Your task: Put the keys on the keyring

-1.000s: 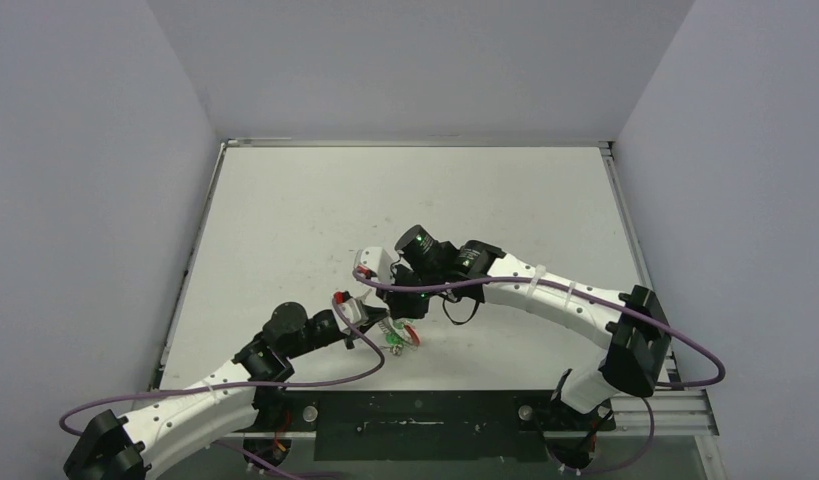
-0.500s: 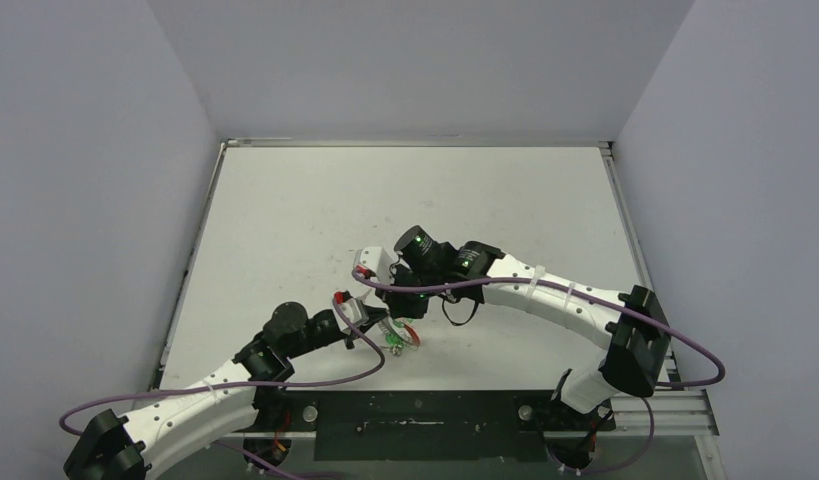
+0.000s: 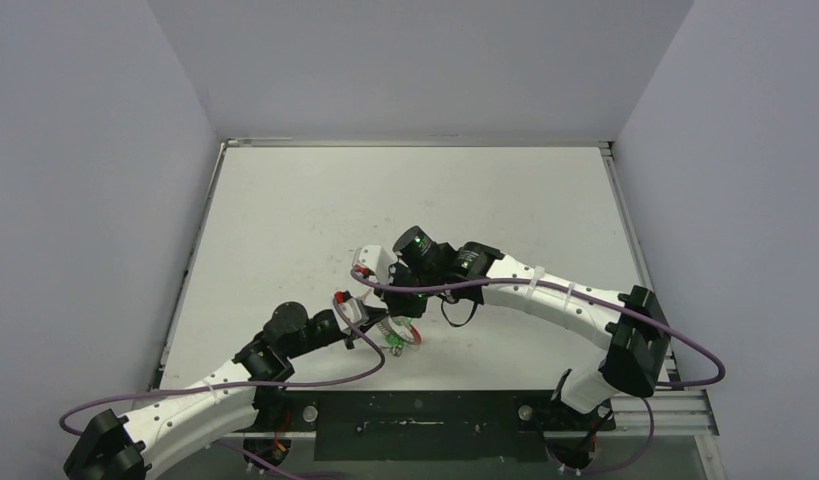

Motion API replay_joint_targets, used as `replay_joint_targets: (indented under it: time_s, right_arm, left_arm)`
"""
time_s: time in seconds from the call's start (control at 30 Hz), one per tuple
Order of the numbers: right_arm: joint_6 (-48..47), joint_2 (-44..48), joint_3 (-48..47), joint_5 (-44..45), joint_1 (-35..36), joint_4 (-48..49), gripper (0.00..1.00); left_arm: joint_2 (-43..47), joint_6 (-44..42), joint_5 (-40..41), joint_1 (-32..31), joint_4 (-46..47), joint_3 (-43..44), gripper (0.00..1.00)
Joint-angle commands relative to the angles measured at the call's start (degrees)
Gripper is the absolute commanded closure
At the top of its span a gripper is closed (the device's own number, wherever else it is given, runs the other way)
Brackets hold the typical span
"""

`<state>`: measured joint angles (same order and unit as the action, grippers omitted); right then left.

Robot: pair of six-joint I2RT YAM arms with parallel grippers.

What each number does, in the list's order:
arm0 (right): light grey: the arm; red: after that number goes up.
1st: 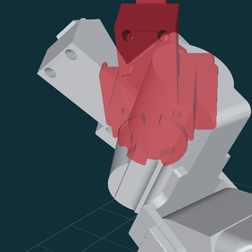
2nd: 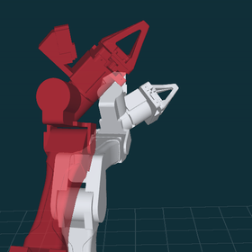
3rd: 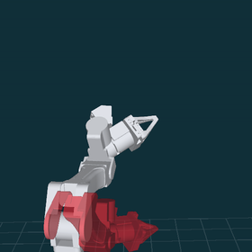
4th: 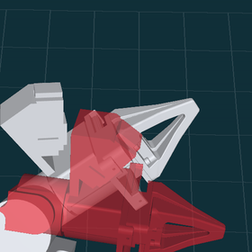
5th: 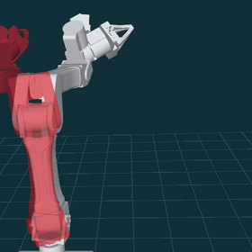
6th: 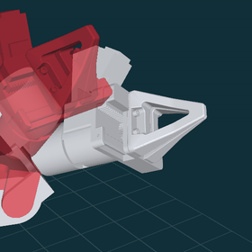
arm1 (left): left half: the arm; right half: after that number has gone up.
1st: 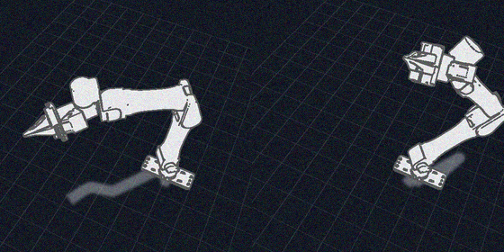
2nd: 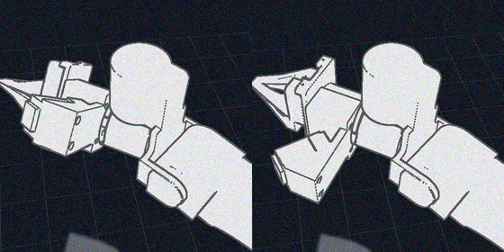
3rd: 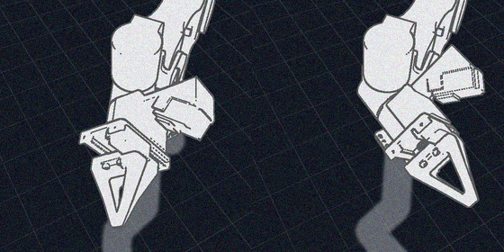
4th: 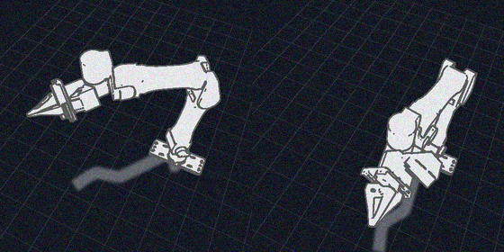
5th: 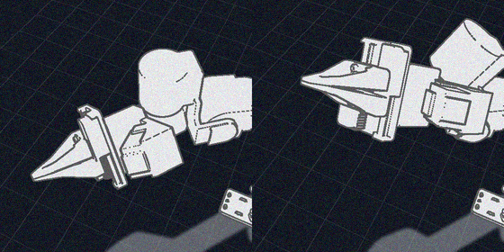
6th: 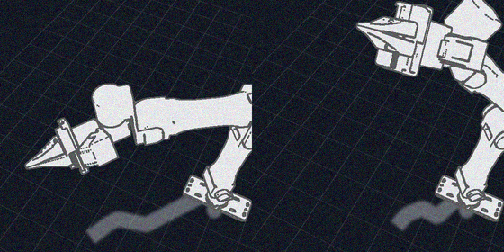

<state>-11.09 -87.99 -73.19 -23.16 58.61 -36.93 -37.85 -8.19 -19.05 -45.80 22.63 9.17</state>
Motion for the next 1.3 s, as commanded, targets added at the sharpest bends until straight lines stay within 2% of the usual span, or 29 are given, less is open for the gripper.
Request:
replay_joint_targets:
  time_s: [0.0,0.57,1.23,1.27]
  right_arm:
    - [0.98,0.18,-2.03,3.05,0.53,3.66,1.0]
    - [1.81,1.4,0.2,6.86,-0.42,3.68,1.0]
    - [3.01,3.03,3.08,-0.03,-4.63,5.62,1.0]
    - [3.05,3.76,3.66,-0.24,-4.98,6.28,0.94]
  left_arm:
    - [0.75,0.24,-1.34,-0.25,4.04,2.61,1.0]
    - [0.8,0.26,-1.43,-0.31,3.95,2.61,1.0]
    - [0.83,0.05,-1.08,-0.26,3.94,2.69,1.0]
    - [0.83,0.02,-1.03,-0.29,3.94,2.74,1.0]
